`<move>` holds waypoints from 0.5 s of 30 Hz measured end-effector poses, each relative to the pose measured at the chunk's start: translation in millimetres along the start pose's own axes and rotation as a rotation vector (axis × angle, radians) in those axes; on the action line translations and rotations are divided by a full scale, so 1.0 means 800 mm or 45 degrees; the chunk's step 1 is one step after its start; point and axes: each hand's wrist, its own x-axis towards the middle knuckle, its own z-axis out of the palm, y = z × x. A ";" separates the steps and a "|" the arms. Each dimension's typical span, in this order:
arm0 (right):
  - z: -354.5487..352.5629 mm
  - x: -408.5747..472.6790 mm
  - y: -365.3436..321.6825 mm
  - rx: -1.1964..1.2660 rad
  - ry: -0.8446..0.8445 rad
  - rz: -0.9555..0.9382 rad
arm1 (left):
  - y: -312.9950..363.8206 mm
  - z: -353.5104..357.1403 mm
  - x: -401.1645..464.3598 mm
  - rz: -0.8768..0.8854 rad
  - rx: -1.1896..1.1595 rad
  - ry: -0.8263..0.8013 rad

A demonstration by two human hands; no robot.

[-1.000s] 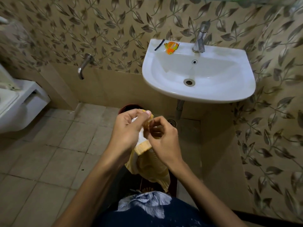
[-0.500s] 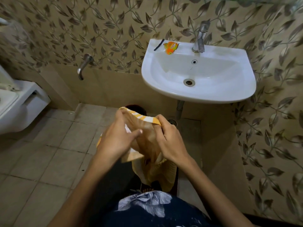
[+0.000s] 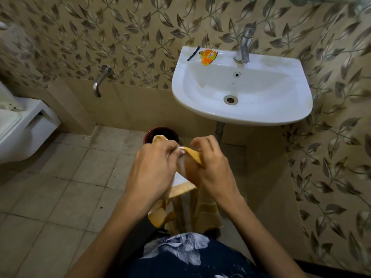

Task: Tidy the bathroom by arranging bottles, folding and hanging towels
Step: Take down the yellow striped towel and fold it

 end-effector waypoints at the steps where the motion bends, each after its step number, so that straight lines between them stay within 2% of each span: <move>1: 0.000 0.000 0.009 0.003 0.032 0.077 | -0.002 -0.001 0.000 -0.031 0.016 0.041; 6: -0.014 -0.004 0.059 -0.078 0.116 0.448 | -0.022 -0.016 0.010 -0.298 -0.007 0.228; 9: -0.019 -0.001 0.076 0.000 0.007 0.527 | -0.028 -0.017 0.013 -0.347 0.002 0.281; 11: -0.021 0.002 0.070 0.033 -0.119 0.448 | -0.030 -0.016 0.015 -0.329 -0.009 0.149; 15: -0.025 0.005 0.031 0.152 -0.264 0.099 | -0.012 0.002 0.009 -0.076 -0.011 -0.359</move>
